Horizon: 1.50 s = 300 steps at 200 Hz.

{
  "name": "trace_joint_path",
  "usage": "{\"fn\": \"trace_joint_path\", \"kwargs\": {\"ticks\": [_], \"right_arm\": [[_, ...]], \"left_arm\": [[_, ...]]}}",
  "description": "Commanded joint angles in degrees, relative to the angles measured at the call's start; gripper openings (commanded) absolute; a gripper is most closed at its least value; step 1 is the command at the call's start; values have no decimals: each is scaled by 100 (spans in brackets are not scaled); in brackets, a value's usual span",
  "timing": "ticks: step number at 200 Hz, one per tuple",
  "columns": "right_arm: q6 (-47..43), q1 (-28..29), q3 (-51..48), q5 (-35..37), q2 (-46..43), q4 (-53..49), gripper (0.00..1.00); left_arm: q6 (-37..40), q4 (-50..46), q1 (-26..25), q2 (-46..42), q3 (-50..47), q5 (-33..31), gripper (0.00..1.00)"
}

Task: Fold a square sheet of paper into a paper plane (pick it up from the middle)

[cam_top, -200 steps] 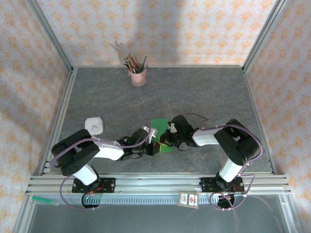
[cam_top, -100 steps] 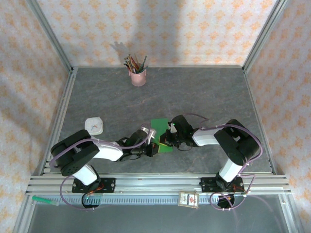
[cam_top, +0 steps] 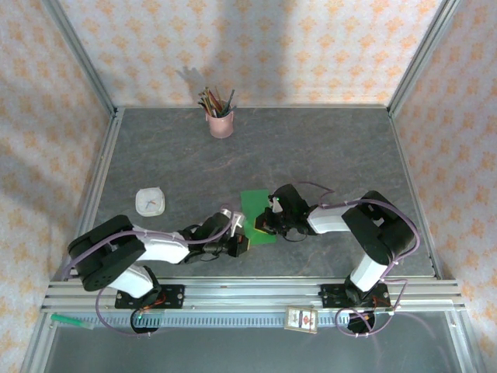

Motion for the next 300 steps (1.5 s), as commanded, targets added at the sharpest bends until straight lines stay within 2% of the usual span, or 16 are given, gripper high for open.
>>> {"fn": "trace_joint_path", "kwargs": {"ticks": [1,33,96,160,219,300], "right_arm": [[-81,-31,-150,441,203,-507,0],[-77,-36,-176,423,208,-459,0],[-71,-40,-172,430,173,-463,0],[-73,-40,-150,408,182,-448,0],[-108,-40,23,336,156,-493,1],[-20,-57,406,180,-462,-701,7]], "left_arm": [[6,-764,-54,-520,-130,-65,0],[-156,-405,107,-968,80,-51,0],[1,-27,245,97,740,72,0],[59,194,261,578,699,141,0],[208,-63,299,764,593,-107,0],[382,-291,306,790,189,-243,0]]}}
